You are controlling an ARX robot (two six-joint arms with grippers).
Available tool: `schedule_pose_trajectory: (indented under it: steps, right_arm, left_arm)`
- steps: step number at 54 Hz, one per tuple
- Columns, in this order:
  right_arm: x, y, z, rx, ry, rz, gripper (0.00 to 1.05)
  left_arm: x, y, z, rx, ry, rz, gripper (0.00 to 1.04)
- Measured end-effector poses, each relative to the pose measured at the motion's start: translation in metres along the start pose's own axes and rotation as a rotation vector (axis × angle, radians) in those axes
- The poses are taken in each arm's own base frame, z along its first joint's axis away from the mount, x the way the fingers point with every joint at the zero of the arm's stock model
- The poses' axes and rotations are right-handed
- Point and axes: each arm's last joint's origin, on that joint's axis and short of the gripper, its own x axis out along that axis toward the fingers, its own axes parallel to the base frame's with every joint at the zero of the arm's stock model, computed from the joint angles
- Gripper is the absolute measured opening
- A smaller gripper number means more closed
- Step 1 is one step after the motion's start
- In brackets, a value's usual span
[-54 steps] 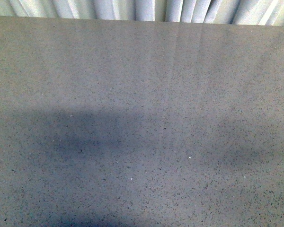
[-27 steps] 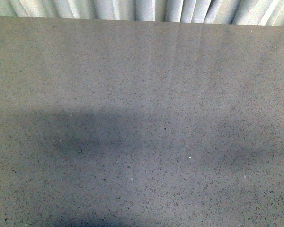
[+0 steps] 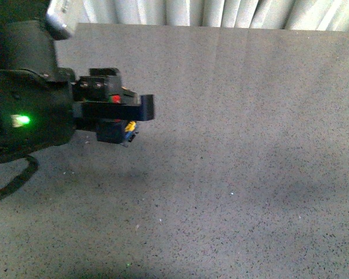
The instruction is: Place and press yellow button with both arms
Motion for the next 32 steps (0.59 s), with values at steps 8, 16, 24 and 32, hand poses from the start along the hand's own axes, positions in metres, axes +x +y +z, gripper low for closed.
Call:
schedule_pose_trajectory:
  steps: [8,16,24,32]
  right_arm:
    - [0.0,0.0,0.0,0.0,0.0,0.0,0.96]
    - [0.0,0.0,0.0,0.0,0.0,0.0,0.96]
    - [0.0,0.0,0.0,0.0,0.0,0.0,0.96]
    - [0.0,0.0,0.0,0.0,0.0,0.0,0.96]
  left_arm:
    - [0.023,-0.007,-0.009,0.016,0.039,0.01,0.33]
    - [0.035,-0.008,-0.021,0.023,0.075,0.013,0.33]
    - [0.041,-0.006,-0.027,0.023,0.085,0.017,0.33]
    - [0.043,-0.006,-0.029,0.021,0.086,0.016,0.53]
